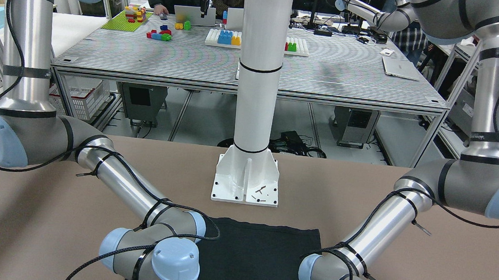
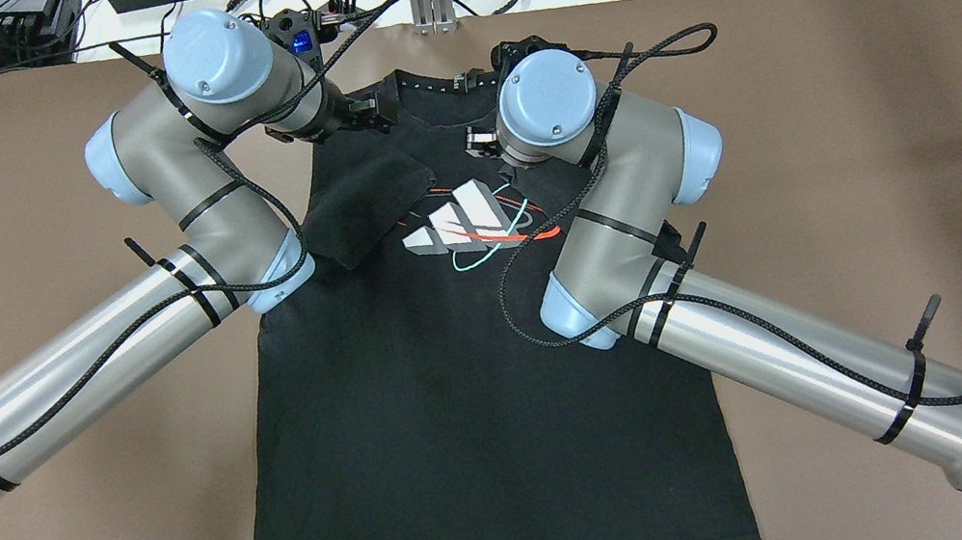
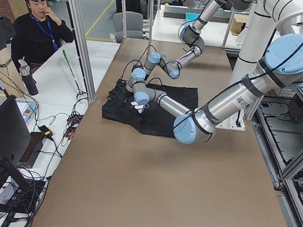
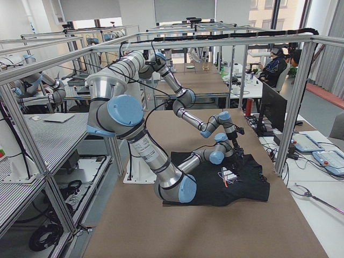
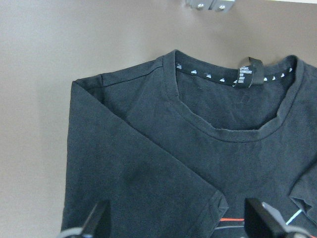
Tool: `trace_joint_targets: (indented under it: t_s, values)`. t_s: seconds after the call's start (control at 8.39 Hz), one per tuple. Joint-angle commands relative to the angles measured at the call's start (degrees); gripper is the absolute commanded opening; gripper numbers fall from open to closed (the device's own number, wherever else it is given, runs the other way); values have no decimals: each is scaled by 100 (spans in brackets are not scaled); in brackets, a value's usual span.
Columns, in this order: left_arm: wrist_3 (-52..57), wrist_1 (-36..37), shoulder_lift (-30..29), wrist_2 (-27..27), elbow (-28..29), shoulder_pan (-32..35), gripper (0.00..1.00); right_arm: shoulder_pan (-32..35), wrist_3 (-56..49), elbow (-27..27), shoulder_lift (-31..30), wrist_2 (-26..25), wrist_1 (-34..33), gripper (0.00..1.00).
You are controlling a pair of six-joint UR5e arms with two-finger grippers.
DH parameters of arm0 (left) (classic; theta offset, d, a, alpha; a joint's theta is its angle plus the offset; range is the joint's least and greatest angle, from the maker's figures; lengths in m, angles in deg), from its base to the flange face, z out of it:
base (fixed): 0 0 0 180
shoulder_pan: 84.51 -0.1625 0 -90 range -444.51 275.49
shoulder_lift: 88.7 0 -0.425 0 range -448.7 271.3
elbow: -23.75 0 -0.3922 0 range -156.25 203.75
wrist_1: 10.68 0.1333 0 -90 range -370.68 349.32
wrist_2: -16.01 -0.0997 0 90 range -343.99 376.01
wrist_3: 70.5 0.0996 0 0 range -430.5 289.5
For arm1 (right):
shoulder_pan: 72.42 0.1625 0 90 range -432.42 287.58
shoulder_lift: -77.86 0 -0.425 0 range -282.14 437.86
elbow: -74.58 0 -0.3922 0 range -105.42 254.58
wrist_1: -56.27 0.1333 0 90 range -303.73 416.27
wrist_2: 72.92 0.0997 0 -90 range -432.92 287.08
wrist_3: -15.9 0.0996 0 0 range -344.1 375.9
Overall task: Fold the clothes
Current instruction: 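Release the sleeves and move both grippers to the shirt hem corners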
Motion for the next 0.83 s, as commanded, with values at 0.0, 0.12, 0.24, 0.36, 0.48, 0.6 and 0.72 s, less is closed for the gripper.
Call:
trace_joint_targets:
  t_s: [0.0,0.12,0.24,0.36,0.48,0.6,0.72]
  values:
    - [-356,47,341,-9,-610,-26,95,3,48,770,-487,91,-167,94]
    - [-828,38,596,-18,-979,-79,95,-5,310,1339,-908,231,-298,93]
    - [-1233,38,938,-53,-1452,-201,95,-119,861,1937,-1347,311,-352,91]
    - [-1516,38,1455,-166,-2057,-481,95,-311,1345,2604,-1847,311,-352,91]
    - [-1849,29,2051,-359,-2733,-718,95,-583,1515,3115,-2270,311,-326,92]
    - [-2261,20,2684,-491,-3454,-1008,95,-768,1778,3704,-2805,303,-317,92]
    - [-2805,3,3265,-684,-4105,-1307,95,-935,2285,4188,-3193,250,-265,93]
